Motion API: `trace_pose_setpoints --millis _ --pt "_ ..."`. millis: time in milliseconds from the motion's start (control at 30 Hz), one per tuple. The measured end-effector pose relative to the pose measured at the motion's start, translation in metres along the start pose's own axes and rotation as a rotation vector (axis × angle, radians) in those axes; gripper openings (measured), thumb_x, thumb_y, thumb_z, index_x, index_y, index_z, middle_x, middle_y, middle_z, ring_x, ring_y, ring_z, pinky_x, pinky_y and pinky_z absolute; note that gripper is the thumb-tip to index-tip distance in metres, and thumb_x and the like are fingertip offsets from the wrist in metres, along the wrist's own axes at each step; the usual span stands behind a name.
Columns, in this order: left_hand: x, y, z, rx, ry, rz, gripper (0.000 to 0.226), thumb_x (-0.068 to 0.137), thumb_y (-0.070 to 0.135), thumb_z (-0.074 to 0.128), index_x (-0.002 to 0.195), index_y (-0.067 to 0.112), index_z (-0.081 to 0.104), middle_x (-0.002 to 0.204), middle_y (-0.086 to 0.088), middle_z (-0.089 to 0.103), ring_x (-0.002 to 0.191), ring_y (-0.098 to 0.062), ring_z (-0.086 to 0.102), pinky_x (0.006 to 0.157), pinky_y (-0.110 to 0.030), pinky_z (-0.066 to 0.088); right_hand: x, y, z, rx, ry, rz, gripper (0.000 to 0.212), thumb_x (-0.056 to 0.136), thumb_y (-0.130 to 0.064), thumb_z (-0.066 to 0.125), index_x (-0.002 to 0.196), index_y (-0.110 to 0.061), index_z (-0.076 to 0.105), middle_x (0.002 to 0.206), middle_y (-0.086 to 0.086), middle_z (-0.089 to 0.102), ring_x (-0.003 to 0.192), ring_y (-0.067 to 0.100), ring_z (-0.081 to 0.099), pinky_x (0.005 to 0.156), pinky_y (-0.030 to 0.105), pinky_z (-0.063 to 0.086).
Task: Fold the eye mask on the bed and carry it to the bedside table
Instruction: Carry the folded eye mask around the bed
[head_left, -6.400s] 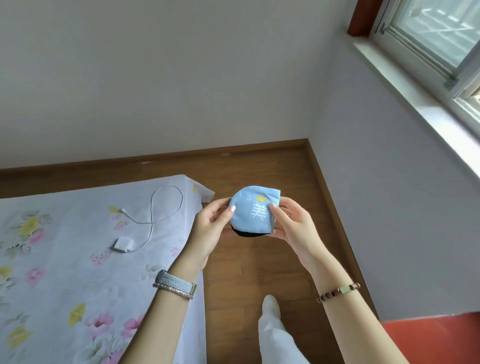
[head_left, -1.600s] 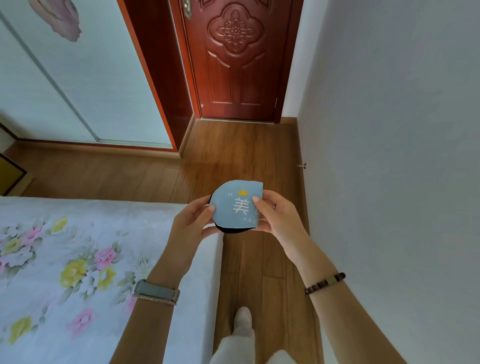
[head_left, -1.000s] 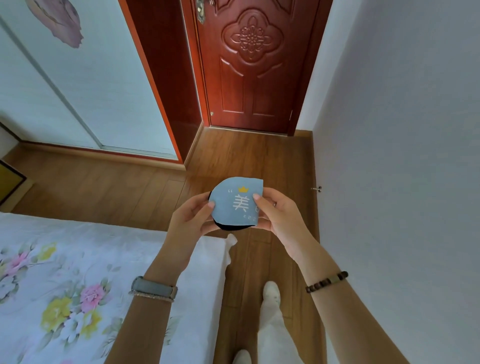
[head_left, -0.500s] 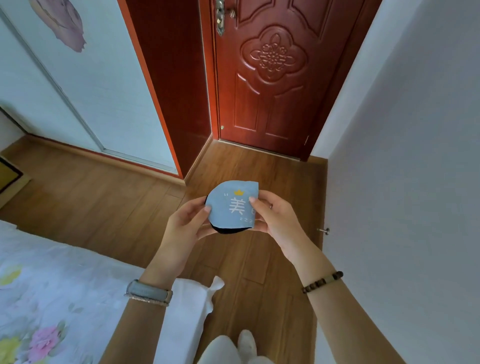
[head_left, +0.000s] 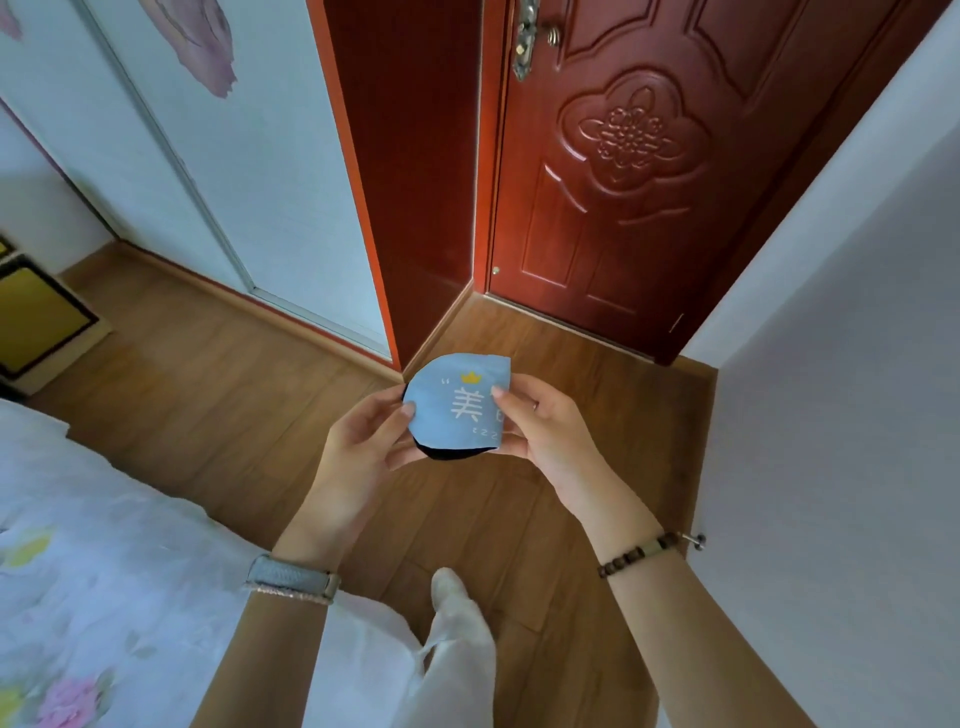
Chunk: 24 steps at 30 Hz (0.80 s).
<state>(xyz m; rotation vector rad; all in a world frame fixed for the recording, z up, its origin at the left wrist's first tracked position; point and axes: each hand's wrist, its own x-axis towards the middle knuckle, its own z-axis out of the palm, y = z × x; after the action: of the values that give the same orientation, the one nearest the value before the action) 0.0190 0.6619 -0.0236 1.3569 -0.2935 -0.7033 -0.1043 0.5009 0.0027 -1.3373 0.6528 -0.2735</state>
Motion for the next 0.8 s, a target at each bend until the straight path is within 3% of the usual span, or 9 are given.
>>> trace_pose_setpoints --millis 233,467,600,700,800 --pt "0.080 0.031 -0.045 -0.045 0.146 0.068 0.026 0.085 0.026 0.064 0.108 0.014 0.067 0.095 -0.001 0.078 0.083 -0.019 0.076 0.066 -0.025 0.060 0.112 -0.033 0.049 -0.008 -0.147 0.039 0.029 0.094 -0.025 0.064 0.123 -0.019 0.065 0.118 0.003 0.071 0.109 0.018 0.070 0.074 0.033 0.062" --pt "0.135 0.064 -0.100 -0.039 0.310 0.125 0.020 0.095 0.023 0.062 0.112 0.016 0.069 0.103 -0.002 0.077 0.092 -0.022 0.075 0.072 -0.030 0.060 0.199 -0.061 0.115 -0.060 -0.260 0.037 0.017 0.092 -0.028 0.067 0.109 -0.028 0.068 0.116 0.005 0.068 0.107 0.019 0.069 0.074 0.034 0.062" --pt "0.152 0.080 -0.129 -0.031 0.398 0.144 0.015 0.096 0.018 0.059 0.107 0.020 0.069 0.099 0.004 0.078 0.092 -0.019 0.075 0.070 -0.028 0.060 0.233 -0.071 0.152 -0.050 -0.309 0.073 0.027 0.092 -0.024 0.067 0.117 -0.015 0.066 0.117 0.014 0.066 0.108 0.028 0.069 0.079 0.043 0.062" --pt "0.164 0.088 -0.152 -0.041 0.482 0.163 0.018 0.097 0.016 0.059 0.111 0.014 0.069 0.100 0.000 0.077 0.090 -0.018 0.075 0.068 -0.026 0.060 0.257 -0.078 0.181 -0.066 -0.399 0.077 0.021 0.092 -0.023 0.067 0.113 -0.017 0.068 0.113 0.010 0.067 0.105 0.027 0.070 0.072 0.036 0.063" --pt "0.175 0.094 -0.174 -0.038 0.547 0.179 0.023 0.096 0.018 0.059 0.116 0.011 0.067 0.099 0.002 0.077 0.091 -0.017 0.075 0.070 -0.026 0.060 0.281 -0.084 0.209 -0.101 -0.483 0.077 0.010 0.093 -0.025 0.066 0.102 -0.026 0.069 0.110 0.007 0.067 0.092 0.015 0.075 0.065 0.027 0.060"
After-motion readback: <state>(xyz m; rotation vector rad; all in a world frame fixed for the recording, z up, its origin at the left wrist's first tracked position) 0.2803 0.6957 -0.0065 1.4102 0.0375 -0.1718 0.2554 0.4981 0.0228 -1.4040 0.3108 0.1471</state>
